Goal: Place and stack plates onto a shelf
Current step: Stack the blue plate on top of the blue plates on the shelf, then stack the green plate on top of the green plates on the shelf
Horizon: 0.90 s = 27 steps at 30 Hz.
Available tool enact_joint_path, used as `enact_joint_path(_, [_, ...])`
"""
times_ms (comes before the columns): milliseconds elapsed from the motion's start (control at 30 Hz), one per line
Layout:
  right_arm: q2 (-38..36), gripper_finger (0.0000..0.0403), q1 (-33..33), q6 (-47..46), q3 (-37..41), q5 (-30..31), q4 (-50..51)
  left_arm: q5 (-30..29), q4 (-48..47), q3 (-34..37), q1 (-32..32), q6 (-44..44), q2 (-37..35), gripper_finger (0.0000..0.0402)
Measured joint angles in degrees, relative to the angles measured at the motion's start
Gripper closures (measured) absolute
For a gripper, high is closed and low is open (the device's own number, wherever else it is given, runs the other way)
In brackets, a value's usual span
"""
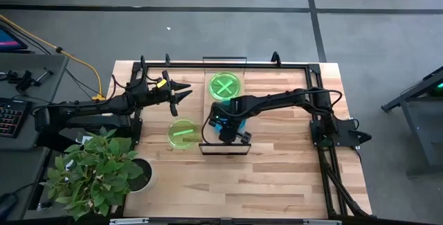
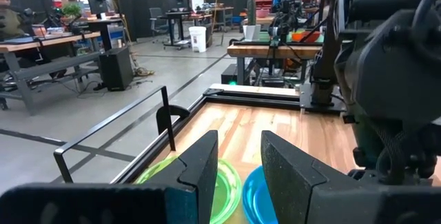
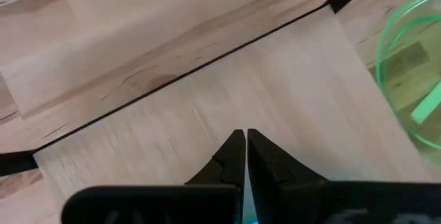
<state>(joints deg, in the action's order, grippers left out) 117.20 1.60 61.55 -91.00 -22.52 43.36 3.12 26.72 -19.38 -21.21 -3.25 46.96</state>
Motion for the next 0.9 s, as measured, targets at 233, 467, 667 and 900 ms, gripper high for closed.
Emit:
enact_joint_path(233, [-2.0, 0.0403, 0.4, 0.0, -1.2, 4.9, 2.5, -0.1, -0.4, 0.0, 0.0, 0.0, 0.0, 0.0298])
enact_joint_path(467, [-7.3, 0.0403, 3.9, -8.0, -3.7, 6.9, 10.2, -0.2, -1.5, 0.0, 0.0, 0.0, 0.0, 0.0298])
enact_joint_path(667, [-12.9, 0.0403, 7.2, -14.1, -1.4, 9.1, 13.0, -0.2, -2.1, 0.0, 0.0, 0.0, 0.0, 0.0298])
enact_joint_path(900, [-22.9, 0.0403, 9.1, -18.8, 10.2, 9.0, 8.0, -0.2, -2.1, 0.0, 0.0, 0.0, 0.0, 0.0298])
